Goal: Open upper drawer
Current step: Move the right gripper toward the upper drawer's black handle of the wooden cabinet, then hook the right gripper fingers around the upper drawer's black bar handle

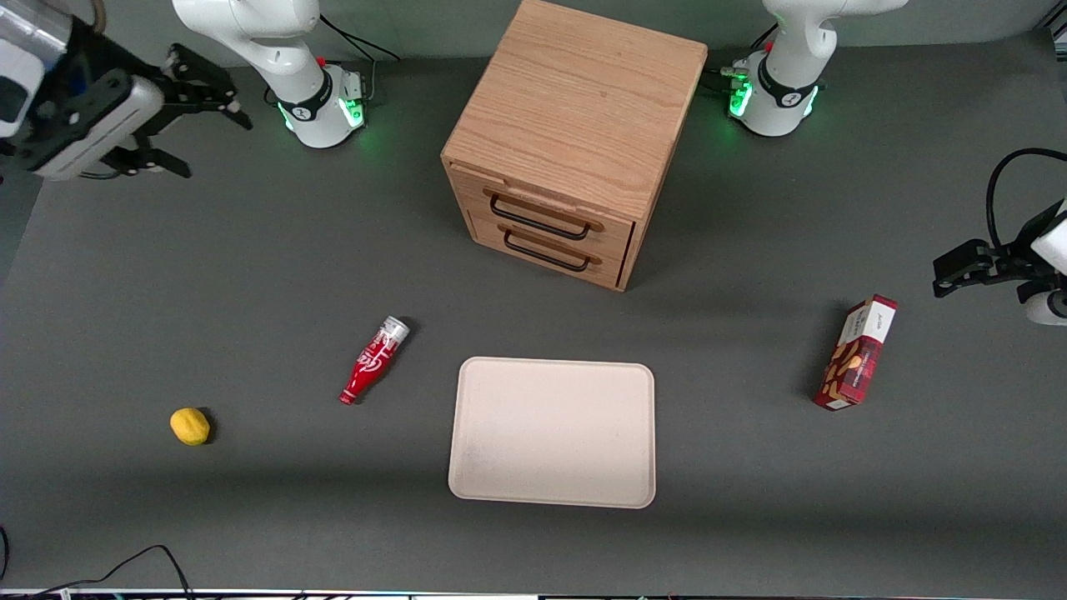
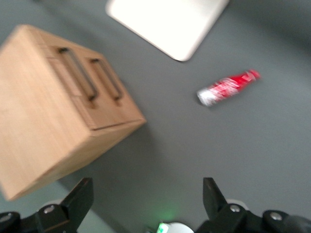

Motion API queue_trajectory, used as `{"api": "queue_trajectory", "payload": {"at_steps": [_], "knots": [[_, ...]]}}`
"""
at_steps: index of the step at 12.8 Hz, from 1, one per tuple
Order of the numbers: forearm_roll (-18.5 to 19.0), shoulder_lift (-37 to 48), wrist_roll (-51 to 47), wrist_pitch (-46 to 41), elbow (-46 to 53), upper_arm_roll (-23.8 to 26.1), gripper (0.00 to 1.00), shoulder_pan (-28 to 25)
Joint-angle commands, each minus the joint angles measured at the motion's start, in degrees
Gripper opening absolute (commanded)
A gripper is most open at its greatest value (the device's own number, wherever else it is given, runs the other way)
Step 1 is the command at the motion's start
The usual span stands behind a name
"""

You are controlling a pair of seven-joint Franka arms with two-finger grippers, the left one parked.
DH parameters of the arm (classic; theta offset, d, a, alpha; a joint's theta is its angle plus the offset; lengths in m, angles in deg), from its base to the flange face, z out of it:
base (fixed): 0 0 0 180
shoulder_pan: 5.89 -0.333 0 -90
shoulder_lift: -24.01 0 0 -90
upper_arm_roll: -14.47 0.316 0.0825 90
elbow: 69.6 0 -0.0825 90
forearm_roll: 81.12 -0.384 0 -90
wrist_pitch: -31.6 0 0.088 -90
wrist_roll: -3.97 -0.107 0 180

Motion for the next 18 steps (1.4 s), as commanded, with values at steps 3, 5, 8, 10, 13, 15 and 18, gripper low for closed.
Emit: {"api": "queue_trajectory", "payload": {"at_steps": [3, 5, 8, 10, 13, 15, 18], "knots": [[-5.7, -11.4, 2.1, 4.3, 4.3, 8.8, 1.0, -0.2], [3.1, -16.5, 1.8, 9.4, 4.4, 15.2, 1.0, -1.7], [11.5, -24.5, -5.1, 16.5, 4.1, 24.0, 1.0, -2.0], [17.4, -29.8, -7.4, 19.3, 3.8, 27.8, 1.0, -3.0], [20.4, -35.4, -12.7, 25.3, 3.0, 29.3, 1.0, -5.4], [21.7, -37.6, -14.1, 27.4, 1.7, 29.3, 1.0, -6.4], [21.8, -38.5, -14.2, 28.2, -0.2, 29.7, 1.0, -6.5]]}}
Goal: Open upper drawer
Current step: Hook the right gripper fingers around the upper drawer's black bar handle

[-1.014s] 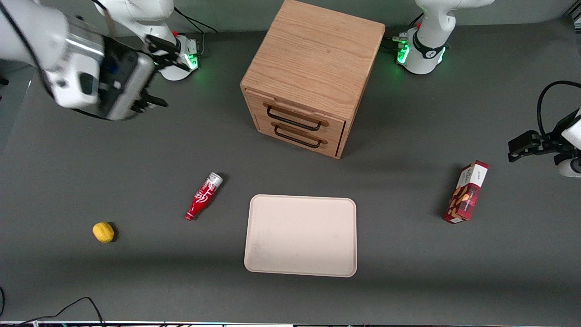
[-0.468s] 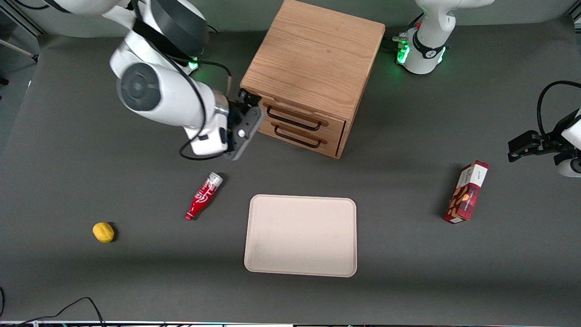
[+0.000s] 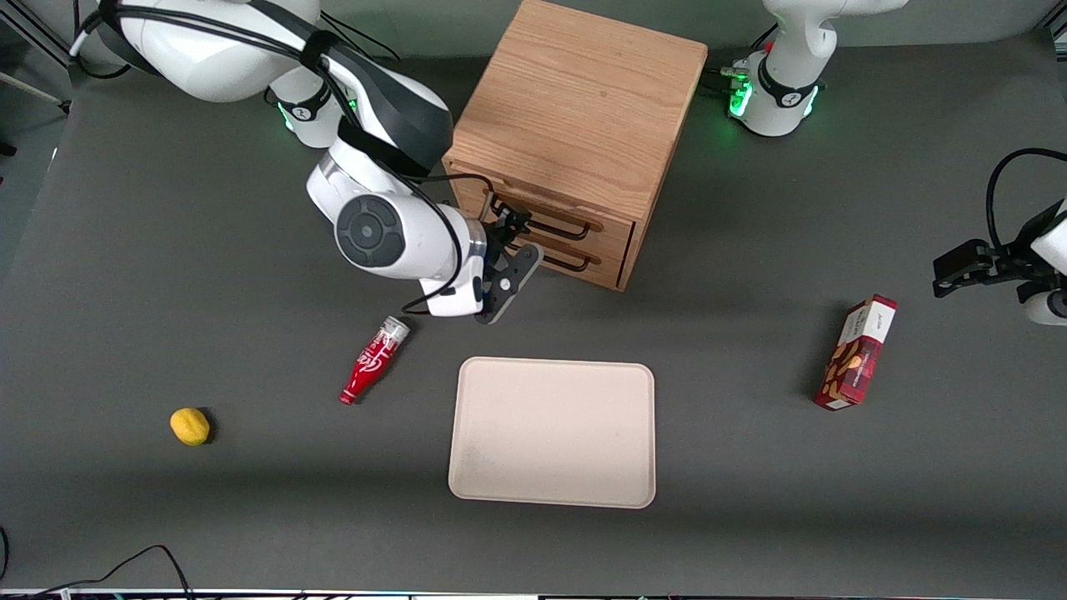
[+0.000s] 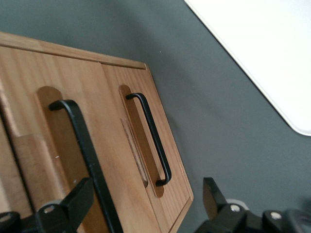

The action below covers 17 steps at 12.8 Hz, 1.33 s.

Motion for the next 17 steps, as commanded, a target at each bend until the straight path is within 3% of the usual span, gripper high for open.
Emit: {"api": "queue_trajectory", "payload": {"at_steps": [1, 13, 17], "knots": [[1.4, 0.1, -2.0, 1.0, -1.8, 2.2, 1.0, 0.5], [1.0, -1.5, -2.5, 4.9, -4.7, 3.4, 1.0, 0.1], [3.6, -3.5, -2.5, 6.1, -4.5, 3.3, 1.0, 0.4]]}}
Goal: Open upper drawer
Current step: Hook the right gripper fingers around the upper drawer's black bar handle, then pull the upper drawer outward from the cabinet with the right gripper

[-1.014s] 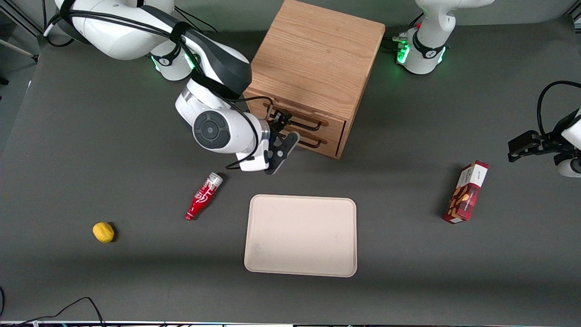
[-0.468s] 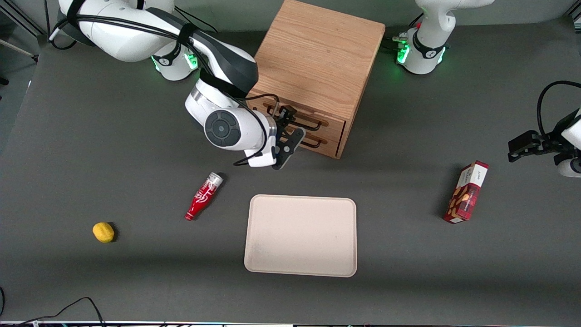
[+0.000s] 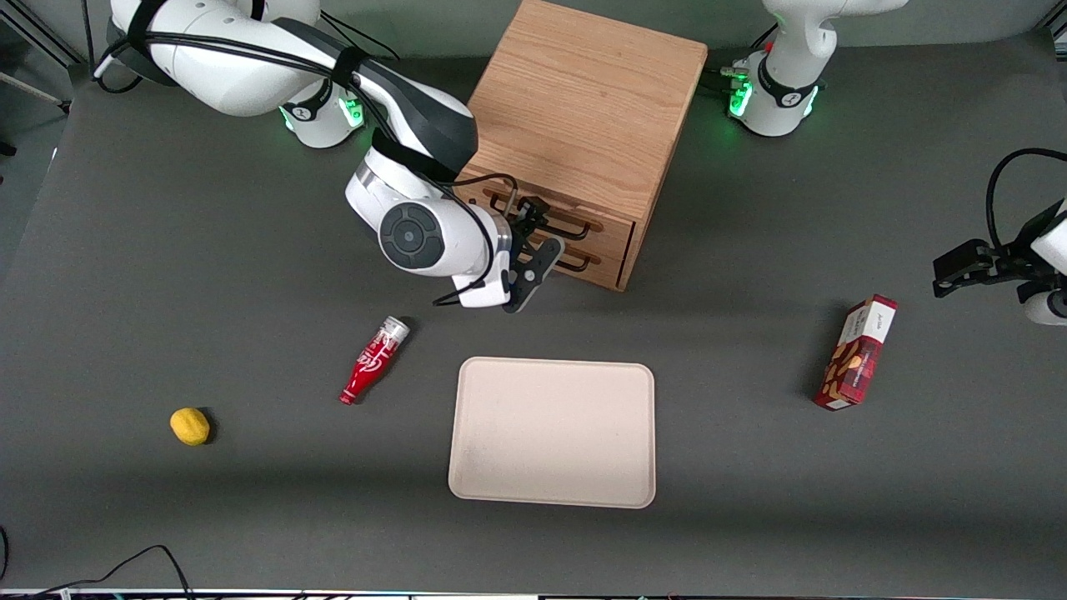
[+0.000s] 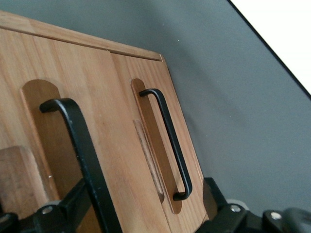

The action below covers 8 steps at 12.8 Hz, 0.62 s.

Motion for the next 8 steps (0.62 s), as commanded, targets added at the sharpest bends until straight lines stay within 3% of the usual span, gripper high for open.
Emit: {"api": "queue_trajectory", "payload": {"at_steps": [1, 8], "knots": [[4.0, -2.2, -1.5, 1.6, 0.3, 0.6, 1.0, 0.4], [3.9, -3.2, -1.1, 1.5, 2.9, -0.9, 1.0, 1.2]]}}
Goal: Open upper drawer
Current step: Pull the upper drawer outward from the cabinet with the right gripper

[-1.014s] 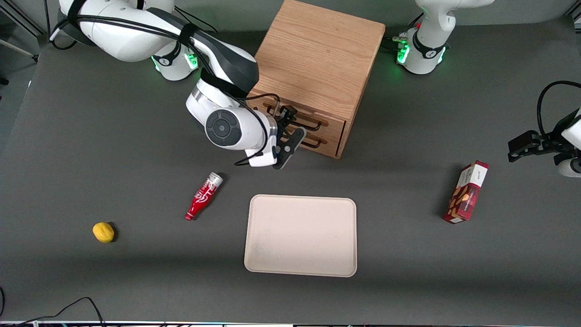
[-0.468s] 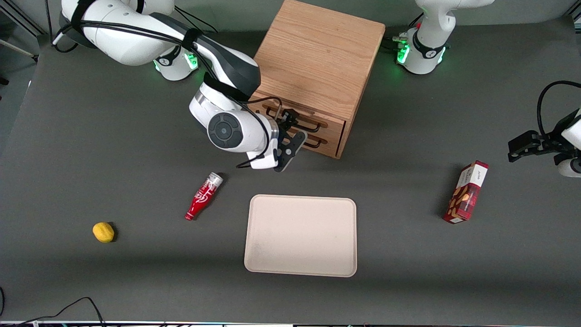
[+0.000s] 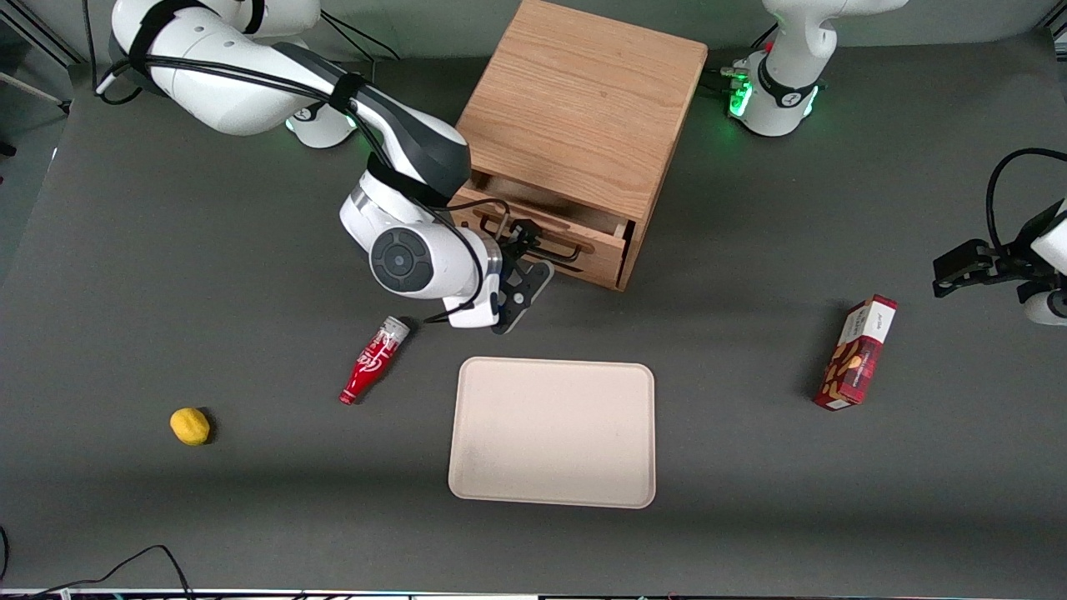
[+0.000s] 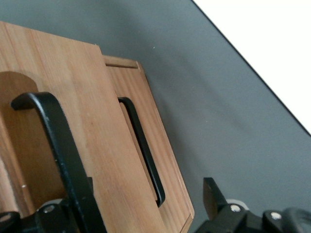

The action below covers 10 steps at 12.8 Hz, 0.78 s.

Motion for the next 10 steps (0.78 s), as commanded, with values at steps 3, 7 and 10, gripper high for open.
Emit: {"api": "queue_trajectory", "payload": {"at_steps": [3, 7, 10], "knots": [[1.4, -2.2, -1.0, -0.2, 3.7, -0.7, 1.0, -0.1], [1.4, -3.0, -0.8, -0.9, 6.4, -1.6, 1.0, -0.2], [2.0, -4.5, -0.6, -0.9, 8.7, -2.3, 1.0, -0.4]]}}
